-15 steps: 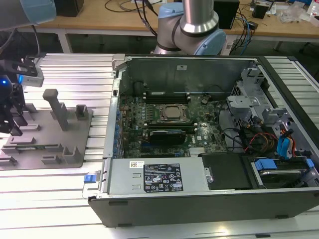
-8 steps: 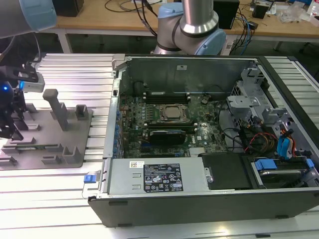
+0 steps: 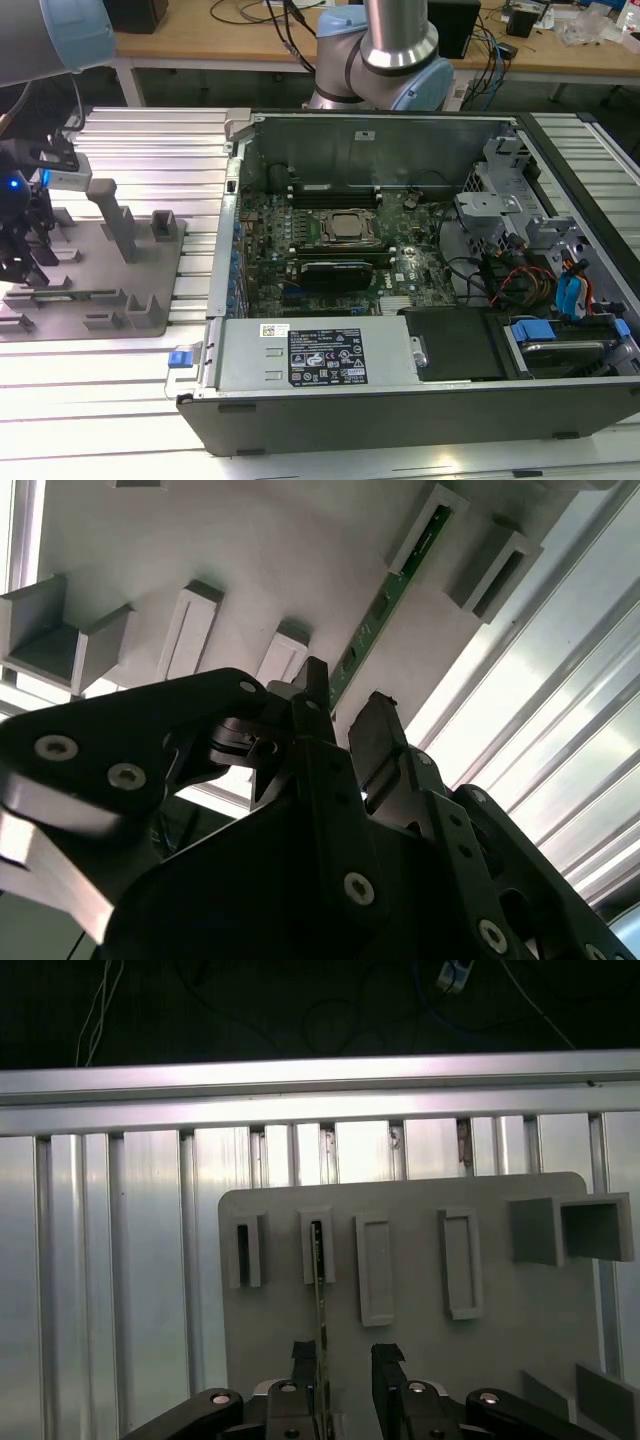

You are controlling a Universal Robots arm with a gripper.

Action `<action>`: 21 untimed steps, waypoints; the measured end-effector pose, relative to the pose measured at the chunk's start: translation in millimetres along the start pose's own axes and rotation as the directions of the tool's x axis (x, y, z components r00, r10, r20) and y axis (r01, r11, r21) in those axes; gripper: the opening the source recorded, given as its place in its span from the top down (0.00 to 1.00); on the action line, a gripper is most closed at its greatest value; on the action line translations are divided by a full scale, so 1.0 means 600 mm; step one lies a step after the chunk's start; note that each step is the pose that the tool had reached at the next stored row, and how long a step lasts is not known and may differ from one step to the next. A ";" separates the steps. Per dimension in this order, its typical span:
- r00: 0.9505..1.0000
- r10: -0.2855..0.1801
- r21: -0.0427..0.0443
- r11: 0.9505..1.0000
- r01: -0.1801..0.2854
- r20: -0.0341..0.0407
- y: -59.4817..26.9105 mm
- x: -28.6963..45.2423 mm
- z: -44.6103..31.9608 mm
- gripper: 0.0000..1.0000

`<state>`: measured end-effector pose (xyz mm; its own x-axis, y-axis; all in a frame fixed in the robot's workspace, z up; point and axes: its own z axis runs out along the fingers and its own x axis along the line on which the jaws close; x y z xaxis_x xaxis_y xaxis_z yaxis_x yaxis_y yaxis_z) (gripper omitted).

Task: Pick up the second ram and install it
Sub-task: 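Pick up the second ram and move it above second insertion slot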

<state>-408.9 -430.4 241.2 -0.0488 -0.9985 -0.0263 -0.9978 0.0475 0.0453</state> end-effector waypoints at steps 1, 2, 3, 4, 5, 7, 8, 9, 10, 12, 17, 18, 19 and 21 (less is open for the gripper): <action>1.000 0.000 0.000 1.000 0.000 0.000 0.000 0.000 0.001 0.66; 1.000 0.000 0.000 1.000 0.000 0.000 0.000 0.000 0.002 0.66; 1.000 0.000 0.000 1.000 0.000 0.000 0.000 0.000 0.003 0.66; 1.000 0.000 0.000 1.000 0.000 0.000 0.000 0.001 0.004 0.66; 1.000 0.000 0.000 1.000 0.000 0.000 0.000 0.001 0.004 0.66; 1.000 0.000 0.000 1.000 0.000 0.000 0.000 0.001 0.006 0.66; 1.000 0.000 0.000 1.000 0.000 0.000 0.000 0.002 0.006 0.66; 1.000 0.000 0.000 1.000 0.000 0.000 -0.001 0.003 0.007 0.66; 1.000 0.000 0.000 1.000 0.000 0.000 -0.001 0.004 0.008 0.66; 1.000 0.000 0.000 1.000 0.000 0.000 -0.001 0.006 0.012 0.66; 1.000 -0.019 0.000 1.000 0.019 -0.001 -0.002 0.008 0.029 0.66; 1.000 -0.024 -0.001 1.000 0.024 -0.001 -0.002 0.008 0.030 0.66; 1.000 -0.029 -0.001 1.000 0.029 -0.001 -0.002 0.008 0.032 0.66; 0.998 -0.056 -0.001 0.998 0.056 -0.004 -0.002 0.009 0.038 0.66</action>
<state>-409.0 -434.9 218.4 0.0076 -0.9997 -0.0243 -0.9989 -0.0087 0.0453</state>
